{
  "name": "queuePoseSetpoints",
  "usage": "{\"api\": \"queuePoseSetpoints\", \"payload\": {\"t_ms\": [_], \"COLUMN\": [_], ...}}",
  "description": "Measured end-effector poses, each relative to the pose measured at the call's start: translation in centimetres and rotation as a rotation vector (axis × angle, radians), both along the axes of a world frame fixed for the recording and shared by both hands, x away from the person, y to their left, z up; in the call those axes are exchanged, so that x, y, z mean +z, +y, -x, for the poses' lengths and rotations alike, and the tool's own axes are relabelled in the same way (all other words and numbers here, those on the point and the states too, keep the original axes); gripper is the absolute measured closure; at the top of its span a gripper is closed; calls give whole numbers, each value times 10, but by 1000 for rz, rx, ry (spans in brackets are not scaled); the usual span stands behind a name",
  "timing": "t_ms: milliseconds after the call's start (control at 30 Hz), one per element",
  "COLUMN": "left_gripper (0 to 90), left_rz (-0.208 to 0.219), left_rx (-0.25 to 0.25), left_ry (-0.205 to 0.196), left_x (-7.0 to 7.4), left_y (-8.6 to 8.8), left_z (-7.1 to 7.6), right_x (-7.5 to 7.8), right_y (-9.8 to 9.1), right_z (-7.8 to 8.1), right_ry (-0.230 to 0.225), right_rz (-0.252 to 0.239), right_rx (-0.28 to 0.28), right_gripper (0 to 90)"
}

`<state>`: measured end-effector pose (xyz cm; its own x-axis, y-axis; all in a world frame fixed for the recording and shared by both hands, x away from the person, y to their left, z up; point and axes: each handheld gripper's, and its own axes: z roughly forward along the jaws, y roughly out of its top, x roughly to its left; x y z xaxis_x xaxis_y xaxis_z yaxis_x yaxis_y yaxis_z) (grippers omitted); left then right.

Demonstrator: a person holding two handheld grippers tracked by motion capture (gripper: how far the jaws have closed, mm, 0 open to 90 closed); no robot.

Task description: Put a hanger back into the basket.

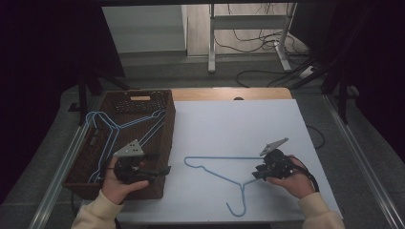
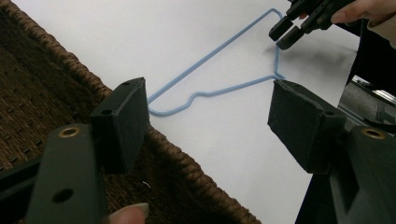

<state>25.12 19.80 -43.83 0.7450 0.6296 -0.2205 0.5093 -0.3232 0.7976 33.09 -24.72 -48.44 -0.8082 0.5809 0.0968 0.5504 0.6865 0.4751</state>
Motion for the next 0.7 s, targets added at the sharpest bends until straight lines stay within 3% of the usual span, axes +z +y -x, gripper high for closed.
{"api": "queuePoseSetpoints", "payload": {"t_ms": [133, 300, 467, 567, 700], "left_gripper": [291, 291, 291, 291, 291], "left_rz": [1, 1, 0, -1, -1], "left_rx": [1, 2, 0, 0, 0], "left_ry": [-2, -3, -2, -2, -1], "left_x": [0, 0, 0, 0, 0], "left_y": [1, 1, 1, 1, 1], "left_z": [0, 1, 0, 1, 0], "right_x": [-3, -10, -14, -14, -12], "right_y": [3, 5, 6, 7, 15], "right_z": [2, 3, 1, 5, 9], "right_ry": [5, 6, 7, -28, -38], "right_rz": [28, 99, 119, 150, 204], "right_rx": [37, 79, 109, 139, 181], "right_gripper": [568, 483, 490, 499, 626]}}
